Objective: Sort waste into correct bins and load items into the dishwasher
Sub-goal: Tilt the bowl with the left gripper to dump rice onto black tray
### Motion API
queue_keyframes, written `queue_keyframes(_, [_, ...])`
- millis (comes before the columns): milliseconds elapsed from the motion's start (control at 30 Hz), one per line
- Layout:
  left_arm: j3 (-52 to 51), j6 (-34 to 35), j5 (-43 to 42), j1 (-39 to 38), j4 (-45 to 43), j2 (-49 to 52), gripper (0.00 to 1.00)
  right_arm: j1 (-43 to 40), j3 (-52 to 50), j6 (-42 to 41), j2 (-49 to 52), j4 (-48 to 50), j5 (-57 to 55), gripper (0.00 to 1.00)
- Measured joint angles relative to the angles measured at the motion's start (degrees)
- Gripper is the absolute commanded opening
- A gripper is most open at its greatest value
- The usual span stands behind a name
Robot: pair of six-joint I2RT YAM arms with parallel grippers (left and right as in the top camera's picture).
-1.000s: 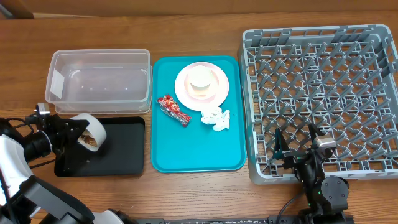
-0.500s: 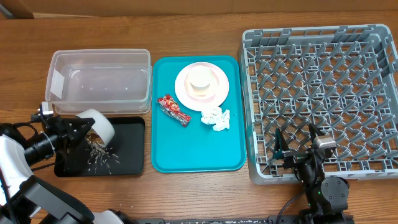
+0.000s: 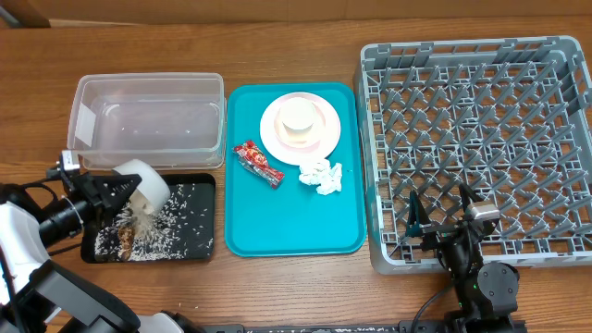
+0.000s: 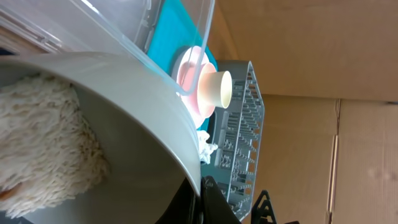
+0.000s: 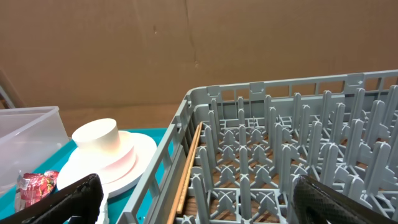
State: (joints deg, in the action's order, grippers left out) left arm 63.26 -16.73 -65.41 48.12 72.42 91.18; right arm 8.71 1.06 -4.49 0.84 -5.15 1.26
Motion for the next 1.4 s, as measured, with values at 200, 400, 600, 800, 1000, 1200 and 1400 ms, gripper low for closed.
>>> queue_keyframes(200, [-2.36,-0.37,-0.02,0.0,-0.22,0.0,0.04,0.0,0.0,0.02,0.0,0.02,0.0,1.0])
queue_keyframes(400, [-2.93,-0.59,-3.69,-0.02,-0.15,0.0,0.04,0.0,0.0,0.02,0.0,0.02,0.0,1.0])
queue_keyframes(600, [-2.93,-1.33,-6.62,-0.02,3.76,0.0,0.04,0.0,0.0,0.02,0.0,0.02,0.0,1.0])
queue_keyframes(800, [-2.97,-1.64,-8.61,-0.02,2.12,-0.02,0.04,0.0,0.0,0.02,0.0,0.07,0.0,1.0])
queue_keyframes(1000, [-3.02,-1.46,-9.6,-0.02,1.42,-0.02,0.04,0.0,0.0,0.02,0.0,0.02,0.0,1.0])
queue_keyframes(1200, [-3.04,-1.51,-9.9,-0.02,2.19,-0.02,0.04,0.0,0.0,0.0,0.0,0.02,-0.02,1.0])
queue_keyframes(1400, [-3.04,-1.7,-10.08,-0.02,1.55,-0.02,0.04,0.0,0.0,0.02,0.0,0.0,0.0,1.0])
